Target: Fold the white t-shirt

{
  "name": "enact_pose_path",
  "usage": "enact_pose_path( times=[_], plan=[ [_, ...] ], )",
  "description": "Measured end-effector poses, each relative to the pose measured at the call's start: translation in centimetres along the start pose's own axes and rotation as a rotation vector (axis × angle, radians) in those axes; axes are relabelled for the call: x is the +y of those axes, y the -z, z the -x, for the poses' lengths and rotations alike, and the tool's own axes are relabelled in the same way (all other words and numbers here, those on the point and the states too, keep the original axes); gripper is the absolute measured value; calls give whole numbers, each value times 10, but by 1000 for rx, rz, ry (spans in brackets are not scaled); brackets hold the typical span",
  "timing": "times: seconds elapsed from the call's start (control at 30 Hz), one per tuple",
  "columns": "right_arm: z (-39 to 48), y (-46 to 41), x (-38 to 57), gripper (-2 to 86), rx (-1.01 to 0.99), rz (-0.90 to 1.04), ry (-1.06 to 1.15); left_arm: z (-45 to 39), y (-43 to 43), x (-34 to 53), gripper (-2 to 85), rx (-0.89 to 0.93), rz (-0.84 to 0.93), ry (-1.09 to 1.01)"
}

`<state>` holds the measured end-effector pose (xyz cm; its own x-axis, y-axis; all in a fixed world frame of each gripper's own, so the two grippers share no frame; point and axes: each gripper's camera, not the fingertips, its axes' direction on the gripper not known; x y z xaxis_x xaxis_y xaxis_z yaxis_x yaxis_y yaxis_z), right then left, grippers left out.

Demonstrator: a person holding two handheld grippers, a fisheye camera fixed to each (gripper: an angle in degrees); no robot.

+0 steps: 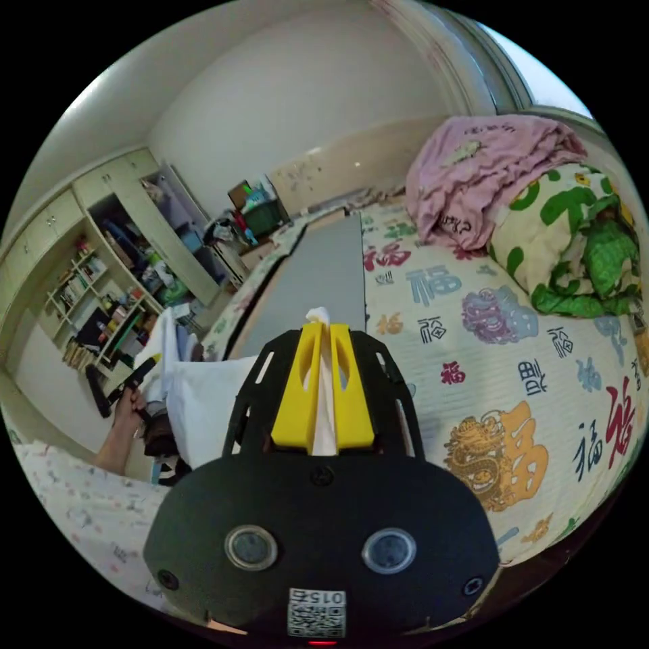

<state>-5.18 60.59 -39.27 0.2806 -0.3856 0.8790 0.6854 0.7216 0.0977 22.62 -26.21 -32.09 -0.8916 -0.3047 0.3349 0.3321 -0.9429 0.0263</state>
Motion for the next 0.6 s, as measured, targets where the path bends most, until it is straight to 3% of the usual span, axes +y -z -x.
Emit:
enact_pose_path(
  times=[0.07,0.23,0.5,0.6],
  plan=[
    [6,-17,-15,44,56,18,-8,-13,-6,-11,67,-58,9,20],
    [-3,-11,-2,56,63,10,75,-31,22,-26,75,129,39,-80],
    [-111,-21,90,85,153,273,-152,-41,-16,41,87,99,485,-98],
    [-142,-31,116,110,163,379,-226,-46,-46,45,95,79,570,-44]
  ],
)
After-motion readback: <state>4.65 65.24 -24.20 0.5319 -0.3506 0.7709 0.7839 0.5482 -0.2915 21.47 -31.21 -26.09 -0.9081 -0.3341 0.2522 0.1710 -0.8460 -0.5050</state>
